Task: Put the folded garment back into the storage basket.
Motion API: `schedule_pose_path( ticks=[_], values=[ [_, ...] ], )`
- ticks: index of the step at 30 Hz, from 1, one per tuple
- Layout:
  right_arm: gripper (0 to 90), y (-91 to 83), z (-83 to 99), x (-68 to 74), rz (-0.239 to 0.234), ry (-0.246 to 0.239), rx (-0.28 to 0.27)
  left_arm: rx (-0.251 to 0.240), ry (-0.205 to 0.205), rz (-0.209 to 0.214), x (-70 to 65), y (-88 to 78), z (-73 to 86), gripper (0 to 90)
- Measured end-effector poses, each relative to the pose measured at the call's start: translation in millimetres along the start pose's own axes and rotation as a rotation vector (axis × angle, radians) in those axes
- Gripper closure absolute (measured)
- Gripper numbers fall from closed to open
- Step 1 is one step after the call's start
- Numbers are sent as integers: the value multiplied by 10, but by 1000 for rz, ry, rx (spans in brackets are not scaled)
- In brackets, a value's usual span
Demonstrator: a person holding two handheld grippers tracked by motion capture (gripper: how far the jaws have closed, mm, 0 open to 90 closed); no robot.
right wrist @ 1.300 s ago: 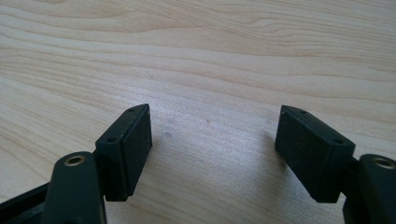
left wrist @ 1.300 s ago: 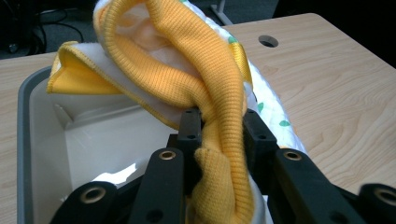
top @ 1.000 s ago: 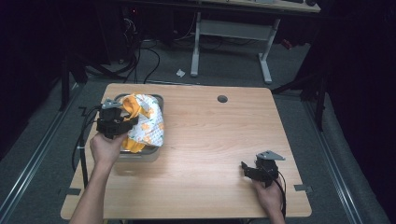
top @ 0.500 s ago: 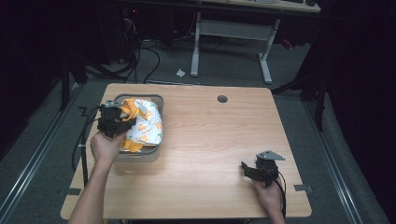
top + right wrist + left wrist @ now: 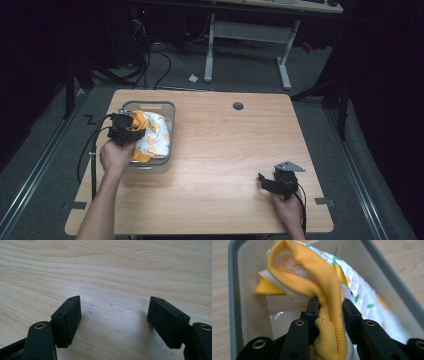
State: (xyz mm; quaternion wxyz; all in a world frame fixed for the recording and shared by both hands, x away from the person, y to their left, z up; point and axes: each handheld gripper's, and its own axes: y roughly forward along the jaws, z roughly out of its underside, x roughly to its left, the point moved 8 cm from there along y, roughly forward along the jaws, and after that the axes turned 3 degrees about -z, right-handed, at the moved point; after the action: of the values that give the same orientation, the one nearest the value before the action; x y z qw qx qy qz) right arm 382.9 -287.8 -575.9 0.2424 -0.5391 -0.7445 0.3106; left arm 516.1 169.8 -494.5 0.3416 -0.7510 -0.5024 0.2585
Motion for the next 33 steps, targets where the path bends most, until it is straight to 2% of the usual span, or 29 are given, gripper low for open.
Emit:
schedule_pose_path(
  ticks=[5, 7, 9, 12, 15, 20, 33],
  values=[
    [276, 0, 0, 0, 0, 0, 0, 47, -6, -17, 21, 101, 95, 673],
    [276, 0, 0, 0, 0, 0, 0, 64, -17, -36, 47, 123, 121, 620],
    [276, 0, 0, 0, 0, 0, 0, 74, -26, -65, 74, 117, 128, 522],
    [276, 0, 0, 0, 0, 0, 0, 35, -34, -76, 73, 33, 89, 443],
    [276, 0, 0, 0, 0, 0, 0, -14, -41, -71, 61, -82, 37, 407],
    [276, 0, 0, 0, 0, 0, 0, -62, -46, -39, -9, -220, 2, 383],
    [276, 0, 0, 0, 0, 0, 0, -139, 39, -3, -448, -415, -65, 356]
  ],
)
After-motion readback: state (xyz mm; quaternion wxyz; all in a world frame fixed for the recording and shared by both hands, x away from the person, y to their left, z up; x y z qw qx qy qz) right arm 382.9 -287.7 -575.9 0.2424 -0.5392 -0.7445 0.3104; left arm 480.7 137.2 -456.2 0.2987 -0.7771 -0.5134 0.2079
